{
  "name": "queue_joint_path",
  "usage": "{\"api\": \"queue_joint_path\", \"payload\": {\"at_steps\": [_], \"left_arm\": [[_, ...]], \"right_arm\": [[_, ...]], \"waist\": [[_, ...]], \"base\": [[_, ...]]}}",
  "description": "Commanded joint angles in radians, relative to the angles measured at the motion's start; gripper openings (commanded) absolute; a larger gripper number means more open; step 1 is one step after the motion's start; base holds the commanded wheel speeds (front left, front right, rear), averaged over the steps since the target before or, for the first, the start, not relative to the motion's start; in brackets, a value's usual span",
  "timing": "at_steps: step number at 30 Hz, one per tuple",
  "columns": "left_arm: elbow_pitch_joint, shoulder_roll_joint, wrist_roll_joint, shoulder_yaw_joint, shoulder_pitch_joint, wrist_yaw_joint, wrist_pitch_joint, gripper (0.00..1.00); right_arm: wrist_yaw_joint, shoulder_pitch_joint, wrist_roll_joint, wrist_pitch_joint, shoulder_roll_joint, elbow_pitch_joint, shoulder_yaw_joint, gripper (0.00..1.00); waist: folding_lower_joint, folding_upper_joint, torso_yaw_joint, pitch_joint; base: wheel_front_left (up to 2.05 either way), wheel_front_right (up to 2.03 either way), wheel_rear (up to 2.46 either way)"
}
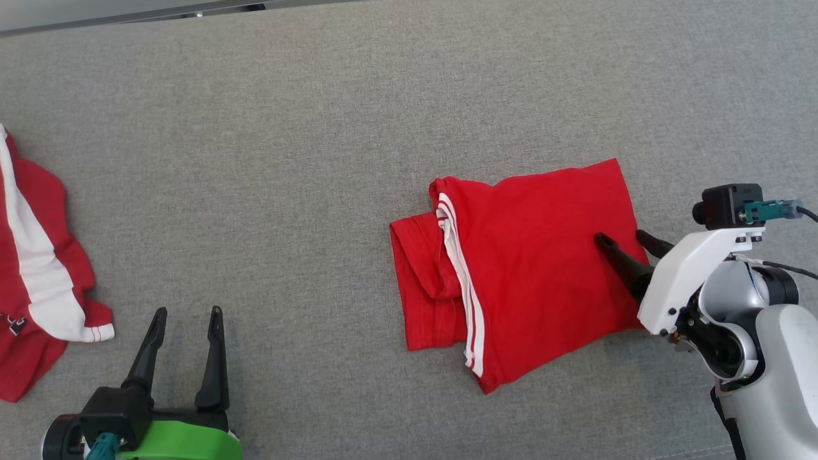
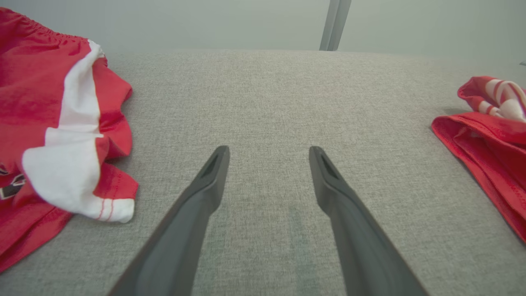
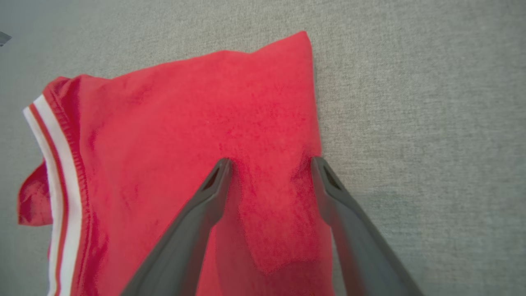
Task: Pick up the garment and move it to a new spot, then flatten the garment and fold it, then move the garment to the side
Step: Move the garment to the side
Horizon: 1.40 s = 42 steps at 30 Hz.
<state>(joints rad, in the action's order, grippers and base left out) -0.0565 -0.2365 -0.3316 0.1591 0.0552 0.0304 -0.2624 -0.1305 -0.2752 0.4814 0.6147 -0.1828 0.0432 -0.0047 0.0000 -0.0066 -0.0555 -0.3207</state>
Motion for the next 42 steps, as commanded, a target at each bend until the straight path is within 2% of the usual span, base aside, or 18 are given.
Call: {"api": "queue_joint_path", "payload": {"at_steps": [1, 7, 13, 18, 19, 22, 25, 32, 37, 42], "left_arm": [[-0.002, -0.008, 0.008, -0.005, -0.016, -0.004, -0.003, 1.0], [-0.01, -0.006, 0.009, -0.008, -0.024, -0.009, -0.003, 1.0], [-0.007, -0.003, 0.011, -0.006, -0.02, -0.011, -0.003, 1.0], [-0.013, -0.013, 0.013, -0.002, -0.036, -0.012, -0.003, 1.0], [-0.012, -0.013, 0.014, -0.001, -0.039, -0.013, -0.003, 1.0], [-0.005, -0.015, 0.016, -0.005, -0.044, -0.011, -0.003, 1.0], [0.009, -0.017, 0.019, -0.006, -0.032, -0.009, -0.003, 1.0], [0.068, -0.045, 0.039, -0.005, -0.022, -0.005, 0.008, 1.0], [0.125, -0.073, 0.053, 0.001, -0.059, -0.011, 0.035, 1.0], [0.157, -0.085, 0.066, 0.016, -0.098, -0.018, 0.056, 1.0]], "right_arm": [[0.0, -0.018, 0.006, -0.005, -0.005, 0.023, 0.009, 1.0], [0.0, -0.055, 0.026, -0.054, -0.014, 0.095, 0.017, 1.0], [0.0, -0.066, 0.021, -0.051, -0.03, 0.161, 0.029, 1.0], [0.0, -0.112, 0.069, -0.064, 0.002, 0.243, 0.071, 1.0], [0.0, -0.127, 0.084, -0.075, 0.005, 0.25, 0.081, 0.0], [-0.001, -0.155, 0.139, -0.102, 0.009, 0.256, 0.103, 0.0], [0.0, -0.159, 0.171, -0.12, -0.015, 0.242, 0.138, 0.0], [0.0, -0.158, 0.196, -0.175, -0.06, 0.251, 0.108, 0.0], [0.0, -0.149, 0.167, -0.228, -0.094, 0.265, 0.065, 0.0], [0.0, -0.232, 0.086, -0.292, -0.135, 0.287, 0.069, 0.0]], "waist": [[0.0, 0.0066, 0.001, -0.002], [0.0, 0.0066, -0.001, 0.003], [0.0, 0.0066, -0.013, -0.002], [0.0, 0.0066, -0.017, -0.012], [0.0, 0.0066, -0.016, -0.014], [0.0, 0.0066, -0.023, -0.015], [0.0, 0.0066, -0.056, -0.018], [0.0, 0.0066, -0.195, -0.055], [0.0, 0.0066, -0.271, -0.102], [0.0, 0.0066, -0.277, -0.146]], "base": [[0.0, 0.0, 0.0], [0.0, 0.0, 0.0], [0.0, 0.0, 0.0], [0.0, 0.0, 0.0], [0.0, 0.0, 0.0], [0.0, 0.0, 0.0], [0.0, 0.0, 0.0], [0.0, 0.0, 0.0], [0.0, 0.0, 0.0], [0.0, 0.0, 0.0]]}}
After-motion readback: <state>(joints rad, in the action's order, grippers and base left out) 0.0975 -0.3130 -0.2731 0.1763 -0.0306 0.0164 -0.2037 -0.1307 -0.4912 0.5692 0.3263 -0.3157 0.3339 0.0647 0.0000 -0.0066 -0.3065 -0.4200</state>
